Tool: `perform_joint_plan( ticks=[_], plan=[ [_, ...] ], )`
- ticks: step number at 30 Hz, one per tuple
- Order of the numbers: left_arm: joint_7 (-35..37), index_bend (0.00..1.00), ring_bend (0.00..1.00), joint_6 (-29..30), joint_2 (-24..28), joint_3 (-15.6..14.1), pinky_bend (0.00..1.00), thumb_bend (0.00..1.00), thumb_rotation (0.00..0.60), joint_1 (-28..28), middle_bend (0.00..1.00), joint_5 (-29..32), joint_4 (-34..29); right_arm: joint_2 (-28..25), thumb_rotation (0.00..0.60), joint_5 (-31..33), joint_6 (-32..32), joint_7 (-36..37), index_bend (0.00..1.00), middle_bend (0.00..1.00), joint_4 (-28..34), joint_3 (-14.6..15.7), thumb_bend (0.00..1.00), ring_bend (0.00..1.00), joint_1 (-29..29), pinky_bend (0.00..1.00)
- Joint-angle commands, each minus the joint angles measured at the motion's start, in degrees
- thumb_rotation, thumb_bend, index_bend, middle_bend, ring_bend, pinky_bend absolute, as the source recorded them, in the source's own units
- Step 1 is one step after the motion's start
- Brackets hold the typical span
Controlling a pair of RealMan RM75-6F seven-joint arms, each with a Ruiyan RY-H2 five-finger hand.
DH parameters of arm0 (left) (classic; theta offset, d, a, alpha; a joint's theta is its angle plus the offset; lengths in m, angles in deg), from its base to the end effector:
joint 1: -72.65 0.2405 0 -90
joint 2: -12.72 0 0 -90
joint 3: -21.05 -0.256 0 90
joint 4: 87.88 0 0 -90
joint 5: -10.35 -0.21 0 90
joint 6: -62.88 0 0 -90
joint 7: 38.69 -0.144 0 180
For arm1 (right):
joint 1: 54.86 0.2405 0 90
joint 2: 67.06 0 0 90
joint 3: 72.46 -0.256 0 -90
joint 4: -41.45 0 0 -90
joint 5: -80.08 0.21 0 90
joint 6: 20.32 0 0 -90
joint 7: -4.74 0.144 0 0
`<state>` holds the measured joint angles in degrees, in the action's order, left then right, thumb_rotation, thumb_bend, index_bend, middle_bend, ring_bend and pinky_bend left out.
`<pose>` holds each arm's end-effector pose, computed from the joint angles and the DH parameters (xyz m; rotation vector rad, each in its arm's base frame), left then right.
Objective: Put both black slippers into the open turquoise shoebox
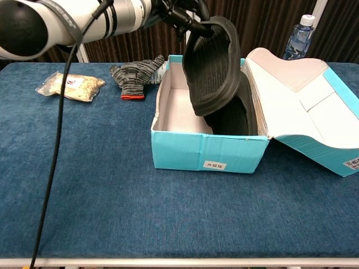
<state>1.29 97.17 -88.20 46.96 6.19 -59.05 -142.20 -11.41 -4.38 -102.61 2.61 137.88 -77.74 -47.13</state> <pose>-0.0072 0.4617 -0.0375 -1.6673 -1.6905 -1.5100 -0.2982 -0.2045 0.2004 1.4279 -0.7965 0.8530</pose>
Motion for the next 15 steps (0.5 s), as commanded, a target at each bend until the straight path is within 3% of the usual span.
perform_joint_plan(
  ticks=[1,6,15],
  plan=[
    [2.72,0.54,0.72,0.47,-3.39,0.09,0.64,0.0,0.6,-1.24,0.51,-0.18,4.94,-0.11,0.6,0.15,0.09,-0.19,0.0,0.08,0.16,-0.05,0.14,0.0,0.01,0.0],
    [5.62,0.54,0.72,2.73,-6.25,-0.83,0.64,0.0,0.6,-0.97,0.51,-1.56,9.47,-0.22,0.6,0.22,0.07,-0.66,0.0,0.08,0.6,-0.11,0.14,0.0,0.02,0.0],
    [10.37,0.54,0.72,11.33,-11.26,-5.43,0.62,0.0,0.6,0.73,0.51,-7.55,16.95,-0.26,0.6,0.37,0.15,-1.28,0.0,0.08,1.05,-0.11,0.14,0.0,0.01,0.0]
  ],
)
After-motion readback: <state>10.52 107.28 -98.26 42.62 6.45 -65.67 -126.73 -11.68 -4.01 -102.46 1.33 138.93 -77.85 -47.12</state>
